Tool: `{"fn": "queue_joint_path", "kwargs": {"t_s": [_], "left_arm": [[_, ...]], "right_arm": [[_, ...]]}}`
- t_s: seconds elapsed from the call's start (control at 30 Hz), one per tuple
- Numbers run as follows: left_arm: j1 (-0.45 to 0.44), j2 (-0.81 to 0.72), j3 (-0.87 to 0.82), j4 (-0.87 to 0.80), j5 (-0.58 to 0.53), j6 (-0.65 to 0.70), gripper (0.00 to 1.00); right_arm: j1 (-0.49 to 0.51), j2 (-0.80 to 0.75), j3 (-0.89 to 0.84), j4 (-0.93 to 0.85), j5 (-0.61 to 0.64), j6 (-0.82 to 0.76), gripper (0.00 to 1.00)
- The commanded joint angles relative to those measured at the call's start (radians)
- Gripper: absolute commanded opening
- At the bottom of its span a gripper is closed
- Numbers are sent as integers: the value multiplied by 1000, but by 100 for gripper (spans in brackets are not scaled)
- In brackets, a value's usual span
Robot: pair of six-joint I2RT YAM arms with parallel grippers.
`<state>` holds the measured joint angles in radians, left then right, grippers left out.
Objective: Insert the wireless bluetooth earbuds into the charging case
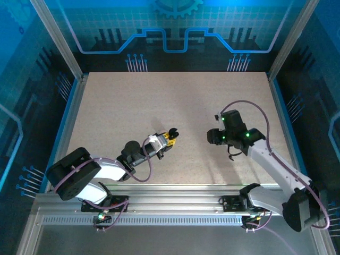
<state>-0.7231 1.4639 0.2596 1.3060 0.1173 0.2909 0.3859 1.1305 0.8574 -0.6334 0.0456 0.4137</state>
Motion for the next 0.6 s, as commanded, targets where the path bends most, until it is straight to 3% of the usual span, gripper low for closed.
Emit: {"fn": "queue_joint_path", "kwargs": {"t_s": [0.0,0.1,0.23,0.37,0.57], "left_arm": [[-1,18,-25,95,-26,-25,19],[-1,19,-31,95,-27,-30,19],[-1,18,-40,95,-28,-27,20],[0,25,-44,95,-27,-22,20],[0,26,-52,95,-30,-13,20]], "right_arm": [[-64,83,77,-257,11,85,43],[-150,172,78,-313,-42,112,50],[-262,268,42,-276,-108,134,49],[-293,306,57,-270,-31,113,50],[-324,374,49,-230,-36,90,50]]}}
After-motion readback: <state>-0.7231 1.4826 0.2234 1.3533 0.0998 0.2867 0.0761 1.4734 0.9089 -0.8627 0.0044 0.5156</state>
